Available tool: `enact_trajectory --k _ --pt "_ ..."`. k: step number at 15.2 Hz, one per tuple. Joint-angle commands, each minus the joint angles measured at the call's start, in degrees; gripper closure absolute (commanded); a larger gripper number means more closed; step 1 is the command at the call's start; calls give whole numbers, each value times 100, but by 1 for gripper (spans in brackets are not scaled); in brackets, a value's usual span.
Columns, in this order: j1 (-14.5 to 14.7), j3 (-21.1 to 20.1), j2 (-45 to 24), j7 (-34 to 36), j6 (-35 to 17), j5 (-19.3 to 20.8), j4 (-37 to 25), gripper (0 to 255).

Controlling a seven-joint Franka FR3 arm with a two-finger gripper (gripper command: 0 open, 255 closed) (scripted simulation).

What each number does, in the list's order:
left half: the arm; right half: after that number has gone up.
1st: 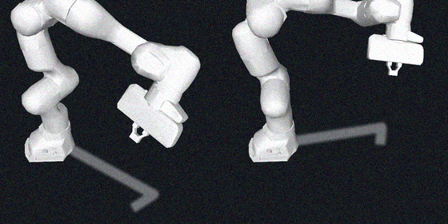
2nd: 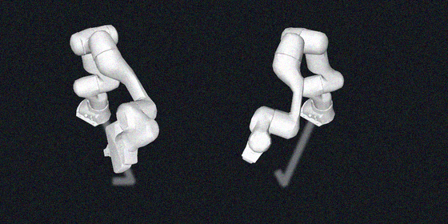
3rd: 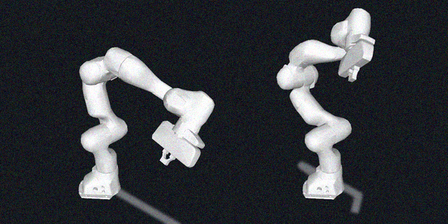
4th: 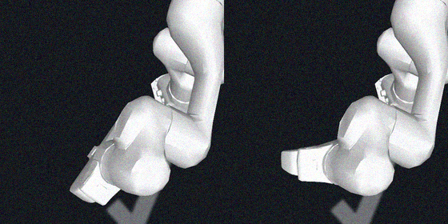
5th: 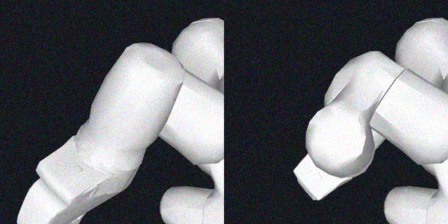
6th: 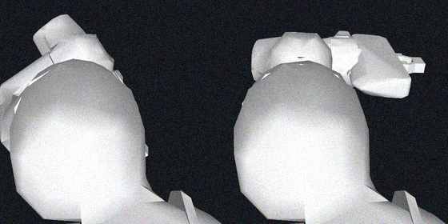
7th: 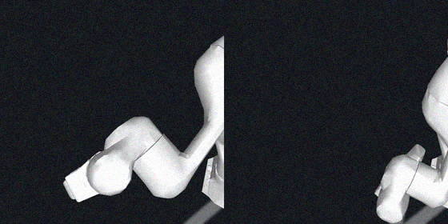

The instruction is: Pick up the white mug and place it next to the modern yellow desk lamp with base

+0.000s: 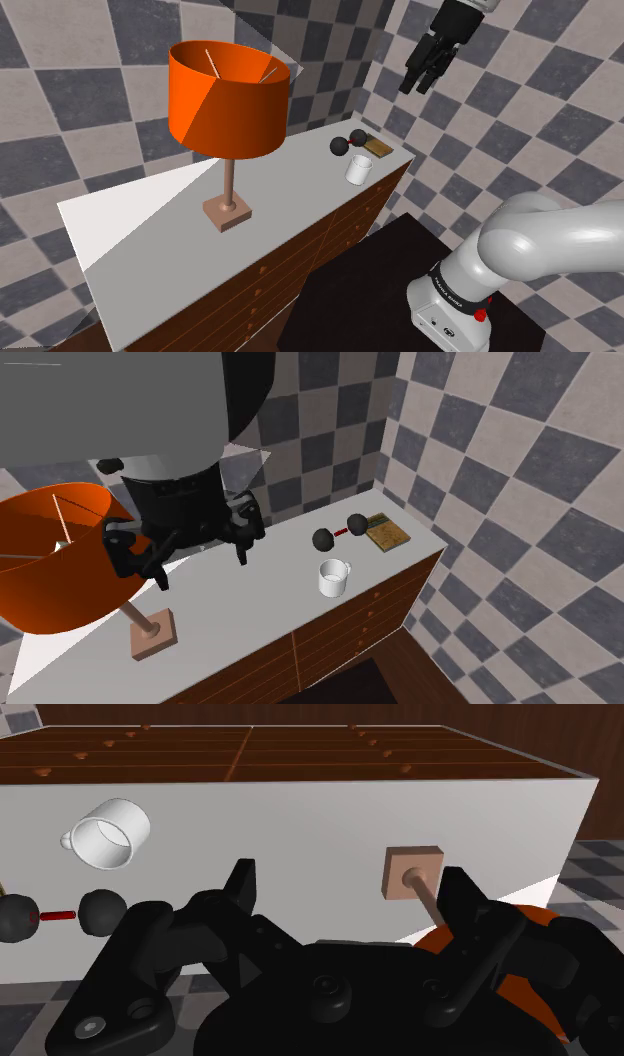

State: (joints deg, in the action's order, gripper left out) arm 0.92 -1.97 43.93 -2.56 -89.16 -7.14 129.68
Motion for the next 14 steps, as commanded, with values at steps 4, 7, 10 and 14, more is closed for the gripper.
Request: enact_trajectory --k 4,7,10,14 --pt "-74 135 -149 -215 -492 125 372 0" --pt "-152 274 -367 -423 -1000 244 685 0" --pt "-234 416 -656 -626 -1520 355 935 0" --pt "-340 613 -1150 -889 -2227 484 1168 0"
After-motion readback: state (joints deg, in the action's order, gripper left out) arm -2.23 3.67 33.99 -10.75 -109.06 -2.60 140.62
